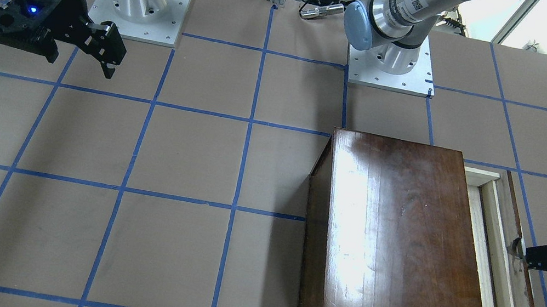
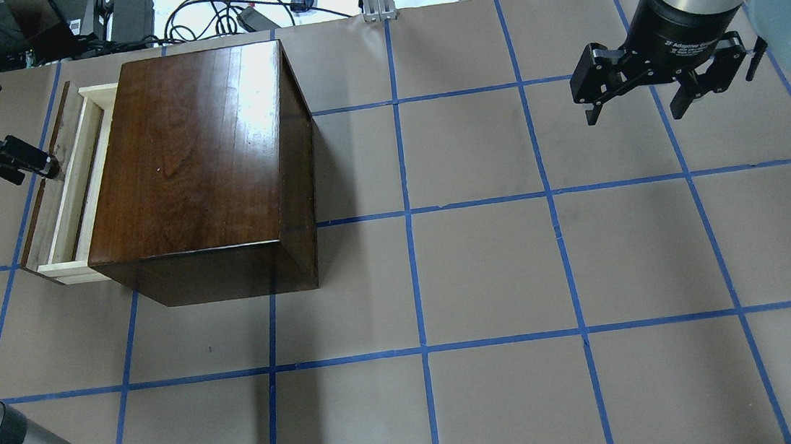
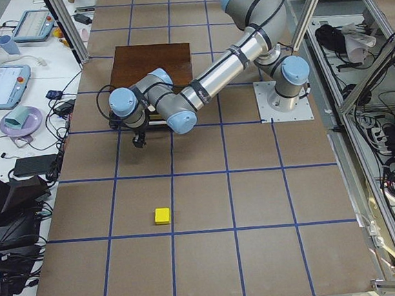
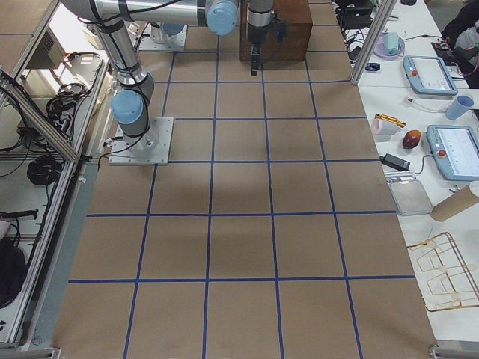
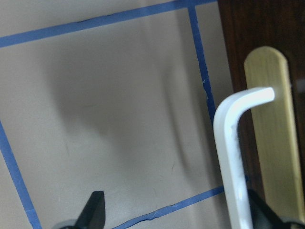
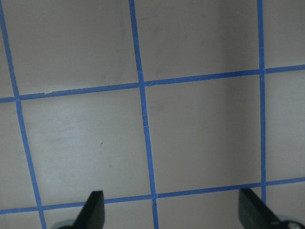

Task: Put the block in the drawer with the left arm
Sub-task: 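Keep pulling the drawer farther open with the left gripper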

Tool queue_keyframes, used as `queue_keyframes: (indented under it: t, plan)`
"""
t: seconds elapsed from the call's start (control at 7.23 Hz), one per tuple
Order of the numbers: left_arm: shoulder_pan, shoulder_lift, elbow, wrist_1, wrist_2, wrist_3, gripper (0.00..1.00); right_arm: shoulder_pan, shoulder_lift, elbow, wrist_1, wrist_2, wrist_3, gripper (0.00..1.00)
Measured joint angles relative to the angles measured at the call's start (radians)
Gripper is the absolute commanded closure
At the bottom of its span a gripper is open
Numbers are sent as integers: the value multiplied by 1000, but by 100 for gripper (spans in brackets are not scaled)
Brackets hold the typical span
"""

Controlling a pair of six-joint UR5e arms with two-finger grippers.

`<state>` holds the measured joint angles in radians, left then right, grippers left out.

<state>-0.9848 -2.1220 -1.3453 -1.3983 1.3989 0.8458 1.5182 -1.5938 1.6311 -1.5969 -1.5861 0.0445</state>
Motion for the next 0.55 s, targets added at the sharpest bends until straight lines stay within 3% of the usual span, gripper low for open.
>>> queue_keyframes:
  t: [0.55]
  plan:
    - [0, -6, 8, 9, 1, 29, 0, 0, 0, 0, 0, 0, 0, 0]
